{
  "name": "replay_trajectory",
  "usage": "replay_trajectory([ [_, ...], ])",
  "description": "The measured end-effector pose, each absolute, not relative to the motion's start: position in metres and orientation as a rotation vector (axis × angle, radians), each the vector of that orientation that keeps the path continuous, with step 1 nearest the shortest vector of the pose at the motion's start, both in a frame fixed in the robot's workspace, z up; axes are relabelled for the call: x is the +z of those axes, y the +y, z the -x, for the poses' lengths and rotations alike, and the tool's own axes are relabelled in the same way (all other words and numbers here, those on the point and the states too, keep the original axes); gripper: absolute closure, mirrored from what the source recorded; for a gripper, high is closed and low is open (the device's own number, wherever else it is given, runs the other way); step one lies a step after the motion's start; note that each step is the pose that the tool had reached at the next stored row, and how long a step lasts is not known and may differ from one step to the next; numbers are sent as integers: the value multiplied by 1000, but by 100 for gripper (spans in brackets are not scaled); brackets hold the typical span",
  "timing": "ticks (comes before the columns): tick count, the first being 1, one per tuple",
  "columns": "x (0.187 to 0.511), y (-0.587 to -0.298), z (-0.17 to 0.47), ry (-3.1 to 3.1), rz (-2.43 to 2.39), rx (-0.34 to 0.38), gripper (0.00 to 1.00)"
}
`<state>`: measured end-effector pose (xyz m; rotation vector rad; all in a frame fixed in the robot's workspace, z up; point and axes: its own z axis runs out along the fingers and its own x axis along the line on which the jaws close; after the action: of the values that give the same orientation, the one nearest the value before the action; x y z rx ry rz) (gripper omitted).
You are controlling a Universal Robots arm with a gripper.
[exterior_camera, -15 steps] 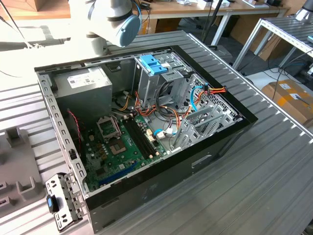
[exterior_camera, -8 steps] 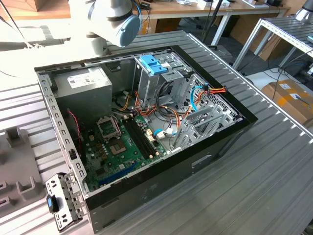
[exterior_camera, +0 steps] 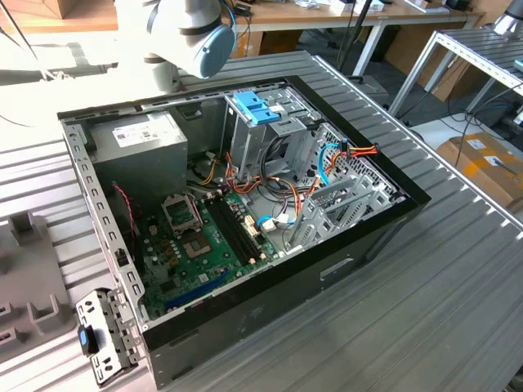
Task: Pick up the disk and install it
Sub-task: 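Pick up the disk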
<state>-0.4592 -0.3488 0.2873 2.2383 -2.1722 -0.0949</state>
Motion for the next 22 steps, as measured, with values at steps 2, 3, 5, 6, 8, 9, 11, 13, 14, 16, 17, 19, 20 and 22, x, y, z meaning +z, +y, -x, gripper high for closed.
replay_trajectory([
  [2, 289, -349, 459, -2172, -2238, -95, 63],
  [3, 290, -349, 459, -2172, -2238, -95, 63],
  [5, 291, -349, 459, -2172, -2238, -95, 63],
  [6, 291, -349, 459, -2172, -2238, -95, 63],
  [8, 293, -349, 459, -2172, -2238, -95, 63],
  [9, 293, -349, 459, -2172, -2238, -95, 63],
  [11, 294, -349, 459, -2172, -2238, -95, 63],
  [13, 296, -349, 459, -2172, -2238, -95, 63],
  [14, 296, -349, 459, -2172, -2238, -95, 63],
  [16, 299, -349, 459, -2172, -2238, -95, 63],
  [17, 300, -349, 459, -2172, -2238, -95, 63],
  [19, 302, -348, 459, -2172, -2238, -95, 63],
  [20, 302, -348, 459, -2172, -2238, -95, 63],
  [22, 304, -348, 459, -2172, -2238, -95, 63],
])
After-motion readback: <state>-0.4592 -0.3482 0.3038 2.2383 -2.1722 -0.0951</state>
